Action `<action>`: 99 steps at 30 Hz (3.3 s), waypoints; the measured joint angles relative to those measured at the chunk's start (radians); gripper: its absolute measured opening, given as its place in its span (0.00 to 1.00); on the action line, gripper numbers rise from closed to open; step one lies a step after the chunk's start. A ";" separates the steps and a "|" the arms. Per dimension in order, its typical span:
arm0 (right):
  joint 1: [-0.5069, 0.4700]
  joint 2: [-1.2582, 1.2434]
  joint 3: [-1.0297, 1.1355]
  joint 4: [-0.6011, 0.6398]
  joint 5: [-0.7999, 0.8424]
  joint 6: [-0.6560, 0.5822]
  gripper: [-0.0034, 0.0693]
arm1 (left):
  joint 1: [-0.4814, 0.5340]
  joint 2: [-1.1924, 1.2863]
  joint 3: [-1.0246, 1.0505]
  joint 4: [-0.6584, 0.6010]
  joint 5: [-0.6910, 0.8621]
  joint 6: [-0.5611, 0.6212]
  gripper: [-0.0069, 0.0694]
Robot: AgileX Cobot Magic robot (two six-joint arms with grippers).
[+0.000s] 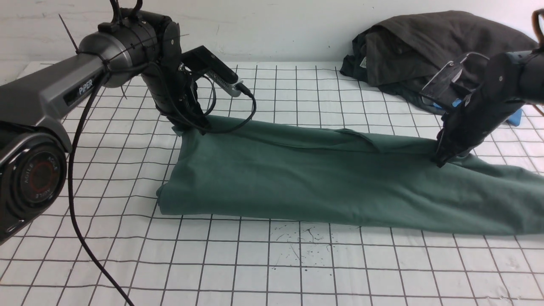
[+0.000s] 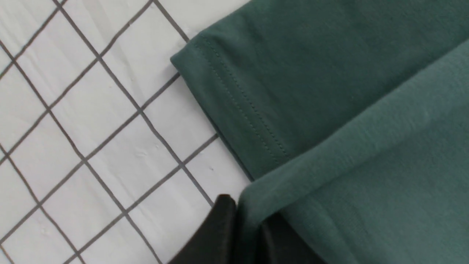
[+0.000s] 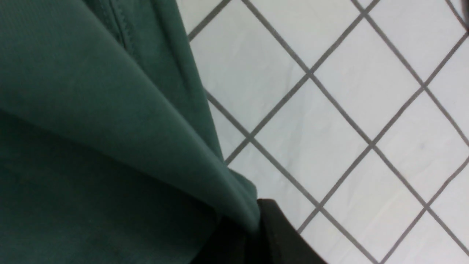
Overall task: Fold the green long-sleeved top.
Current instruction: Use both arms to drag the lower edge of the fabric forward and fold it over the upper edge, then use the right arm to clamp the right edge of the fabric
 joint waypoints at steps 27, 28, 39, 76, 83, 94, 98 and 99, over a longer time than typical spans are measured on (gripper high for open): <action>0.044 -0.129 0.000 -0.013 0.028 0.245 0.49 | 0.005 0.005 -0.136 -0.010 0.202 -0.191 0.57; 0.070 -0.130 0.000 0.025 0.066 0.238 0.43 | -0.012 0.004 -0.142 -0.024 0.236 -0.185 0.53; 0.219 0.051 -0.001 0.207 -0.029 0.205 0.04 | -0.075 0.005 -0.144 -0.073 0.268 -0.101 0.09; -0.119 -0.433 0.031 0.113 -0.016 0.544 0.03 | -0.074 0.010 -0.145 -0.117 0.269 -0.088 0.08; -0.232 -0.626 0.341 0.113 -0.019 0.555 0.03 | -0.074 0.010 -0.145 -0.170 0.269 -0.081 0.08; -0.429 -0.492 0.464 0.134 -0.055 0.593 0.47 | -0.074 0.011 -0.145 -0.238 0.269 -0.064 0.08; -0.433 -0.407 0.464 0.142 -0.099 0.599 0.76 | -0.074 0.011 -0.145 -0.240 0.269 -0.048 0.08; -0.433 -0.379 0.464 0.145 -0.118 0.599 0.84 | -0.074 0.011 -0.145 -0.240 0.269 -0.048 0.08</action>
